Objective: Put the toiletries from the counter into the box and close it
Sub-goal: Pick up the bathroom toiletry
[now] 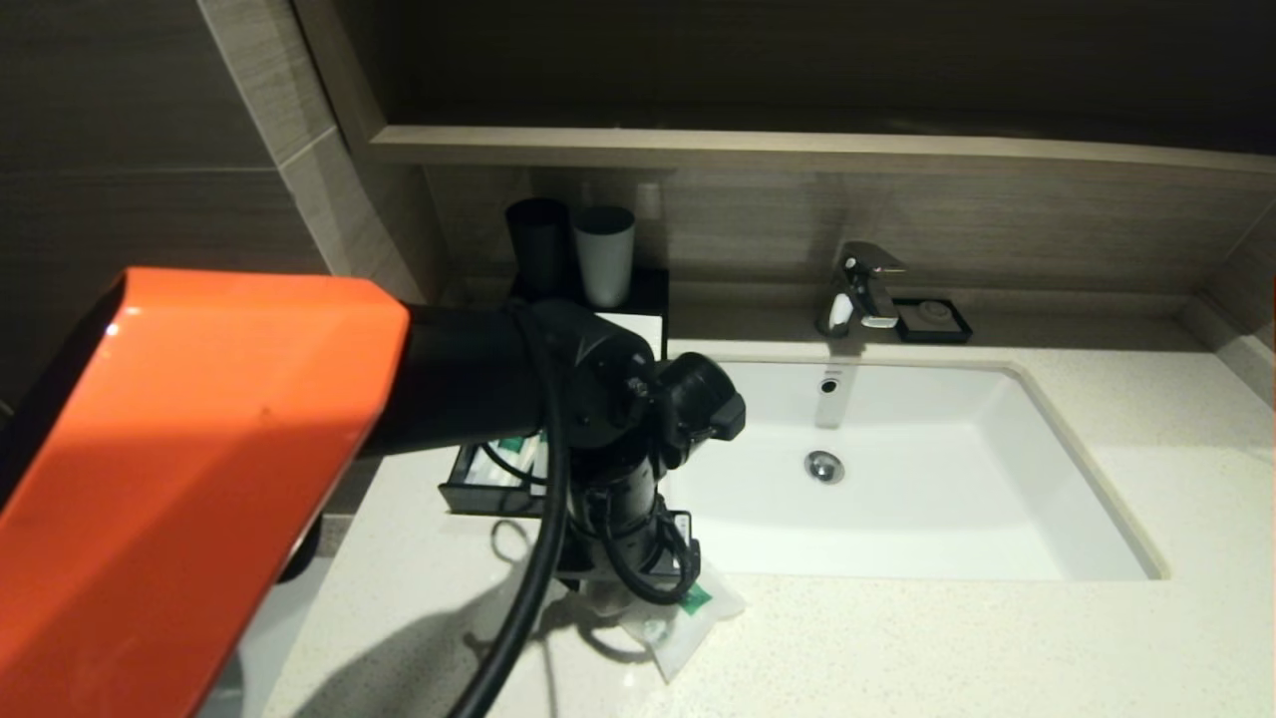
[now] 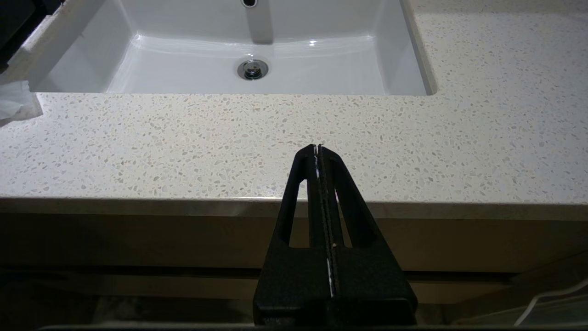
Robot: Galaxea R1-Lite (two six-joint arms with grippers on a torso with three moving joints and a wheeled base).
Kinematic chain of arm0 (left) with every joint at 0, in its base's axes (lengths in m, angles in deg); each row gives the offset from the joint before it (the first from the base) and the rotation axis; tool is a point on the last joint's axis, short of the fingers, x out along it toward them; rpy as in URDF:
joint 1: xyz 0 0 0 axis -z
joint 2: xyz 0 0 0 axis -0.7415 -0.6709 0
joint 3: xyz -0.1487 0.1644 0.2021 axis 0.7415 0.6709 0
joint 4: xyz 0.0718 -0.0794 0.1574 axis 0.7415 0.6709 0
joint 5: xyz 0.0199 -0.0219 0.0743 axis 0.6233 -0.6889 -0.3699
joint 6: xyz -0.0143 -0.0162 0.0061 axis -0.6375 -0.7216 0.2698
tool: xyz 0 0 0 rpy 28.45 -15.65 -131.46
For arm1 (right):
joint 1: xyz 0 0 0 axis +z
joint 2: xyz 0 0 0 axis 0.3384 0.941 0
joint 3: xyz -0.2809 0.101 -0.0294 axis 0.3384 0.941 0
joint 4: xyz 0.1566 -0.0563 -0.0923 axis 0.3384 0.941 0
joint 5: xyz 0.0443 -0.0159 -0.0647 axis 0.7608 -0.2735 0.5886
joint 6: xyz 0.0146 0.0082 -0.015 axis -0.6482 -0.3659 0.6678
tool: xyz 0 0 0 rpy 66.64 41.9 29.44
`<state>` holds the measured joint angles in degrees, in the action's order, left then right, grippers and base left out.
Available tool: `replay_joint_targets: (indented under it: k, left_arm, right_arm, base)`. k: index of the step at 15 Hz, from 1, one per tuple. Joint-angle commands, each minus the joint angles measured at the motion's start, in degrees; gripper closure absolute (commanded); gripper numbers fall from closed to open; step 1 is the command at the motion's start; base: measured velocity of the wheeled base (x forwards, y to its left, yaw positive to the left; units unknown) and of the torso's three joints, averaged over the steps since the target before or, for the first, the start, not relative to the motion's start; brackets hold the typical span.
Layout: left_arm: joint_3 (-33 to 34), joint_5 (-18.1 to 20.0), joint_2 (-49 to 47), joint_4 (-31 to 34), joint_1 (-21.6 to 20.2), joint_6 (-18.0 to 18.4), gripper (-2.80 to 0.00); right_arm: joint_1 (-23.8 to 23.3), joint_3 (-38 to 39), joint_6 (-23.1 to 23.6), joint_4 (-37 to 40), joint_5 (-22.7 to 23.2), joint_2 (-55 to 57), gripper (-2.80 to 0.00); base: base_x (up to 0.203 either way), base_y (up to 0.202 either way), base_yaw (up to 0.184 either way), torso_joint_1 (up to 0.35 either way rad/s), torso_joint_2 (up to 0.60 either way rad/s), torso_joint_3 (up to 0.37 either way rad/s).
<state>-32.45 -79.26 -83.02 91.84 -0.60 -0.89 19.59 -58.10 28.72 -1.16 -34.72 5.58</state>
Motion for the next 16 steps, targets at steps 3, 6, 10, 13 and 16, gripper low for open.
replay_joint_targets:
  k: [3, 6, 10, 13, 16]
  left_arm:
    - [0.0, -1.5, -1.1, -0.3, -0.1, -0.4, -2.80]
    - [0.0, -1.8, -1.1, -0.3, -0.1, -0.5, -2.80]
    - [0.0, -1.9, -1.0, -0.3, -0.4, -1.8, -2.80]
    - [0.1, -1.9, -0.8, -0.3, -0.5, -2.0, 0.00]
    - [0.2, -2.7, -0.9, -0.2, -0.5, -2.0, 0.00]
  right_arm:
    - [0.0, 0.0, 0.0, 0.0, 0.0, 0.0, 0.00]
    - [0.0, 0.0, 0.0, -0.1, 0.0, 0.0, 0.00]
    - [0.0, 0.0, 0.0, 0.0, 0.0, 0.0, 0.00]
    - [0.0, -0.1, 0.0, 0.0, 0.0, 0.0, 0.00]
    - [0.0, 0.0, 0.0, 0.0, 0.0, 0.0, 0.00]
  base:
    - [0.000, 0.000, 0.000, 0.000, 0.00, 0.000]
    - [0.000, 0.000, 0.000, 0.000, 0.00, 0.000]
    - [0.000, 0.000, 0.000, 0.000, 0.00, 0.000]
    - [0.000, 0.000, 0.000, 0.000, 0.00, 0.000]
    - [0.000, 0.000, 0.000, 0.000, 0.00, 0.000]
